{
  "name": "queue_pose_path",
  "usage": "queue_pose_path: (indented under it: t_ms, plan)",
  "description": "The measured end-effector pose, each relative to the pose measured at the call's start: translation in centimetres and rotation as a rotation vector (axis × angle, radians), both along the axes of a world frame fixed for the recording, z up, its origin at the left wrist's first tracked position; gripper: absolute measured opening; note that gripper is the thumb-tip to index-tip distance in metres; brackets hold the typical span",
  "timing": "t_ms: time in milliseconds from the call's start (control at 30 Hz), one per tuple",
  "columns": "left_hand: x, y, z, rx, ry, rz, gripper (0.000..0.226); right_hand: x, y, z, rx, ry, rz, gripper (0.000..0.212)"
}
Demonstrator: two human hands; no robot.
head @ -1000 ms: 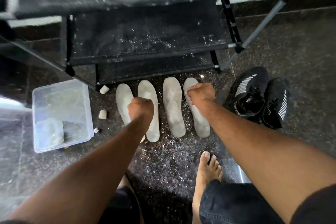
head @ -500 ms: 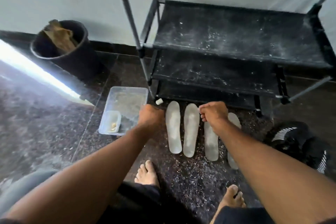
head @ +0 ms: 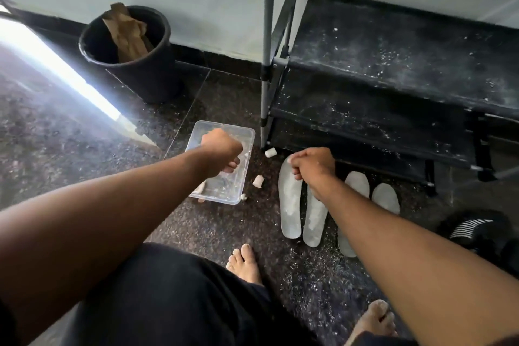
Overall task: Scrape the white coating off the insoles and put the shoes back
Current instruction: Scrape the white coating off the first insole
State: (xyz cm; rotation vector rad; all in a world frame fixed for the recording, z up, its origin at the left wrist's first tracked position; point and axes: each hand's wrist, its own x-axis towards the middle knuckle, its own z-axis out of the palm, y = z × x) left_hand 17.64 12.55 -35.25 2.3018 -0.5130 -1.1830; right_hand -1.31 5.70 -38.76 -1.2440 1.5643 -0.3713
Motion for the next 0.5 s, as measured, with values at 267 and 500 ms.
queue_pose_path:
  t_ms: [267,500]
  plan:
    - [4.3,1.2,-1.0,-0.029,0.023,0.127,0.013,2.9,0.6,-1.6,-0.021,0.040,0.100,0.006]
    - [7.2,5.8,-5.1,0.008,0.094,0.294,0.025,8.5,2.1,-4.5,-0.178,0.207,0.440,0.013]
